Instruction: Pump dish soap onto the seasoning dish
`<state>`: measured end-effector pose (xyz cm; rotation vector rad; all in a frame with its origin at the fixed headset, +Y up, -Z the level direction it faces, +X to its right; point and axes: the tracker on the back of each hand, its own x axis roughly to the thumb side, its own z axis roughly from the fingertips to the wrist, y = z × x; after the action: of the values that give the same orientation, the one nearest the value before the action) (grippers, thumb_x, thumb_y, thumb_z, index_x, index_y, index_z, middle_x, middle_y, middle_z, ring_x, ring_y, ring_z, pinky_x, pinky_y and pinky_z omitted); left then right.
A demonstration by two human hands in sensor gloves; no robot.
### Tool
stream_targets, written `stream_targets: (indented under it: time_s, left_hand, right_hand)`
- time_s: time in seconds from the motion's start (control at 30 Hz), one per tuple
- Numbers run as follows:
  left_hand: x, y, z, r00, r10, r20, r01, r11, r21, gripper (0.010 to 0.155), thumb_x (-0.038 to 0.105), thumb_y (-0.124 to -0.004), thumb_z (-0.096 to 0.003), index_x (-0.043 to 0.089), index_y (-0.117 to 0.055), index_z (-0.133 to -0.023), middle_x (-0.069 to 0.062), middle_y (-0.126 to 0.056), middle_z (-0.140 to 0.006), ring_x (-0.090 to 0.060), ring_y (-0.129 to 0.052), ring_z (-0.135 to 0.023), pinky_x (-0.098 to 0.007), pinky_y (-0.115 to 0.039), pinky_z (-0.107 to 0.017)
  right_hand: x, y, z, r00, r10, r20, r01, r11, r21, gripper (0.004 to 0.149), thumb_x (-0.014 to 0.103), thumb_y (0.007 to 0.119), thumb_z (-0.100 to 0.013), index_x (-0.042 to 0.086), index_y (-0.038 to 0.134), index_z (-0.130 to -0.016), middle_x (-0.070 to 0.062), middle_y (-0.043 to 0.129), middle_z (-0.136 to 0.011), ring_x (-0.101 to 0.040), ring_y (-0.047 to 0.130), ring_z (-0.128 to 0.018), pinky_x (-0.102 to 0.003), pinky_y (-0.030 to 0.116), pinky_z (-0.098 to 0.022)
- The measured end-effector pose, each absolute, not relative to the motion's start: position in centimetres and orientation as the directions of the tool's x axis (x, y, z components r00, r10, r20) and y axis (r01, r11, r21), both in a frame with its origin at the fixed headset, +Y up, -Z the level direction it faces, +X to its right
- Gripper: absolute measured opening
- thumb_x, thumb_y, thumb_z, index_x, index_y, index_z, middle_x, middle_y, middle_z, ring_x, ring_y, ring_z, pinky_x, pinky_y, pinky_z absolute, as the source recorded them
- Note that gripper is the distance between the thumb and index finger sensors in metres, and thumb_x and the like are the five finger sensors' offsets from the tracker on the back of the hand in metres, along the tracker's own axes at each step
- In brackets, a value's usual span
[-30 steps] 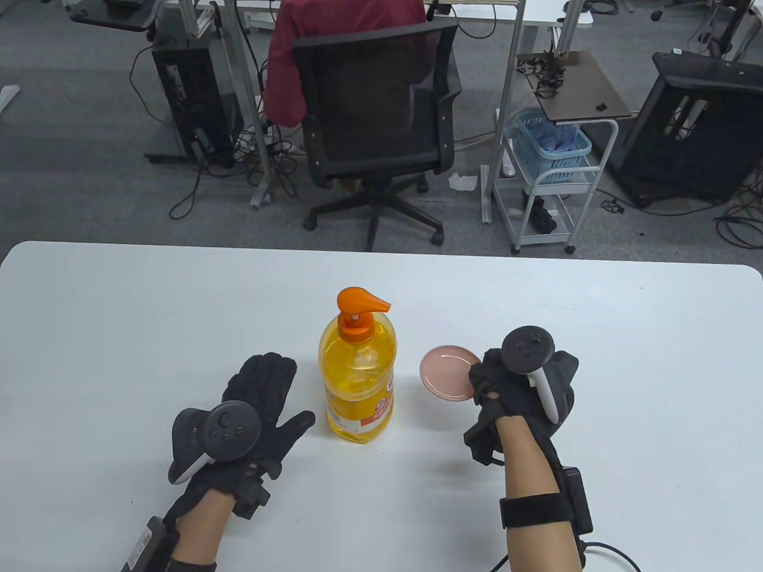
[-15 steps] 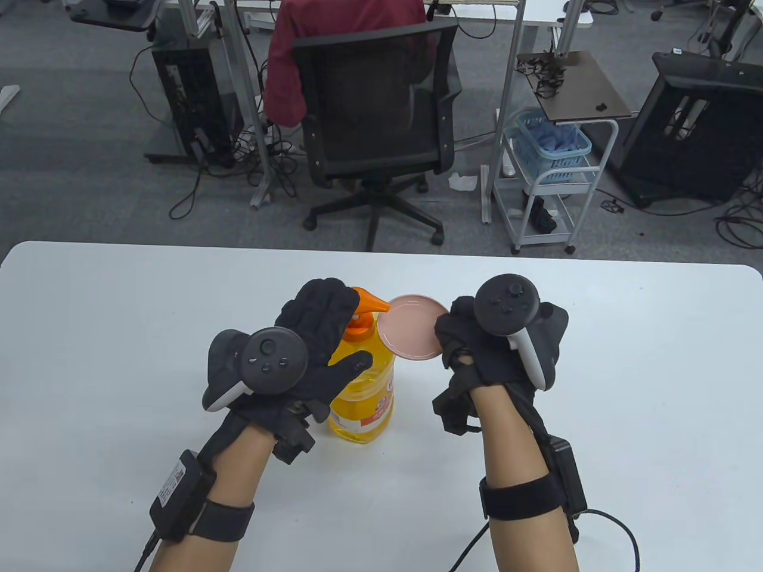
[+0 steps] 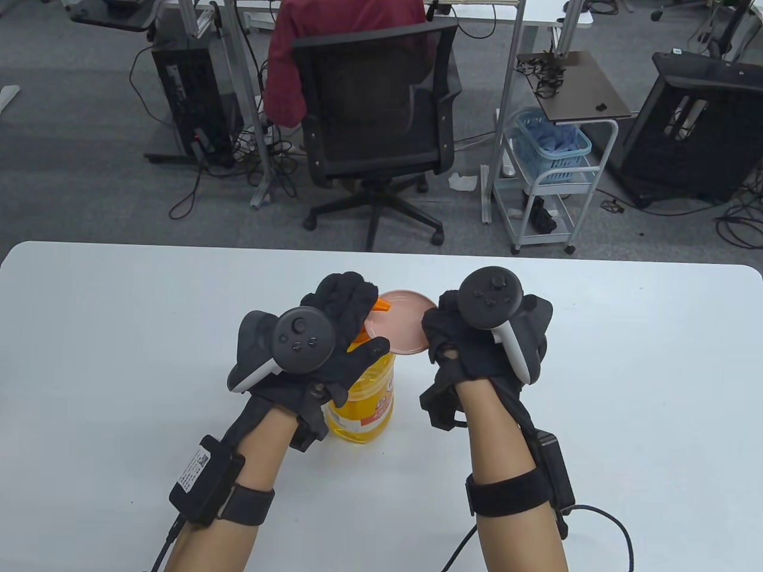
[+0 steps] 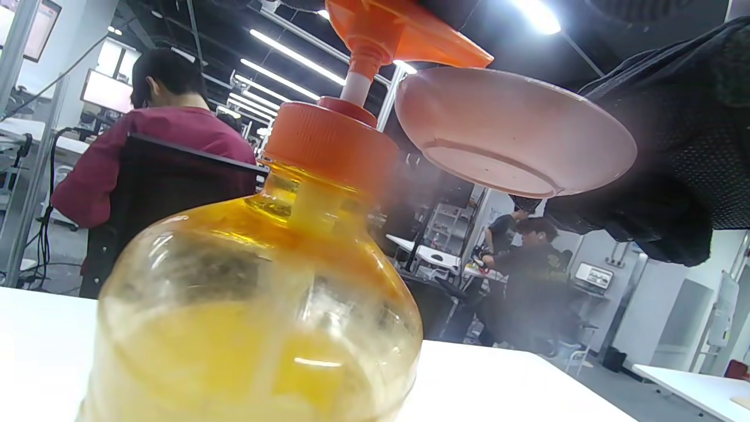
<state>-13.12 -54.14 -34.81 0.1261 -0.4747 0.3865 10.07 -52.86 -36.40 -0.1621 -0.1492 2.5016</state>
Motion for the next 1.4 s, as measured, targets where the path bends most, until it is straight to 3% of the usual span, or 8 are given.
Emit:
stream_targets:
  time_s: [0.57,1.03,1.27,1.4]
  left_hand:
    - [-13.0,-54.6,-34.3,0.815,0.343,0.467,-0.423,0.903,0.075,0.079,0.067,-0.057,-0.0425,0.026,-0.052,-0.109,-0.001,-0.045,-0.122,-0.033,-0.045,-0.115,-0.056,-0.044,-0.082]
    - [-13.7,-55.5,-34.6,0.782,0.408,0.471,-0.482,0.875,0.043,0.076,0.066,-0.054,-0.0427,0.028,-0.055,-0.108,0.000,-0.047,-0.122,-0.033,-0.047,-0.115,-0.055,-0.043,-0.082]
    - [-14.0,-55.7,-34.8,0.764,0.426,0.484,-0.471,0.881,-0.032,0.080,0.068,-0.053,-0.0435,0.029,-0.042,-0.112,0.001,-0.034,-0.124,-0.033,-0.035,-0.117,-0.058,-0.037,-0.082]
    - [-14.8,-55.4,-34.2,0.767,0.412,0.491,-0.480,0.877,0.014,0.080,0.068,-0.054,-0.0433,0.028,-0.042,-0.112,0.000,-0.034,-0.124,-0.033,-0.036,-0.117,-0.060,-0.038,-0.081]
  right_hand:
    - [9.2,-52.7,-36.4,-0.802,0.593,-0.069,-0.580,-0.802,-0.145,0.048,0.025,0.087,-0.051,-0.012,0.083,-0.082,-0.024,0.096,-0.051,-0.023,0.093,-0.023,-0.038,0.087,-0.012]
    - [9.6,-53.0,-36.7,-0.809,0.578,-0.105,-0.563,-0.814,-0.143,0.048,0.025,0.086,-0.051,-0.012,0.082,-0.082,-0.024,0.096,-0.051,-0.023,0.093,-0.023,-0.038,0.087,-0.012]
    - [10.6,-52.3,-36.4,-0.785,0.610,-0.104,-0.596,-0.791,-0.138,0.048,0.024,0.086,-0.052,-0.012,0.082,-0.082,-0.025,0.096,-0.051,-0.024,0.093,-0.023,-0.038,0.087,-0.012]
    - [11.7,-51.7,-36.2,-0.768,0.630,-0.110,-0.615,-0.775,-0.147,0.048,0.024,0.086,-0.051,-0.012,0.082,-0.082,-0.025,0.096,-0.051,-0.024,0.093,-0.023,-0.038,0.086,-0.012]
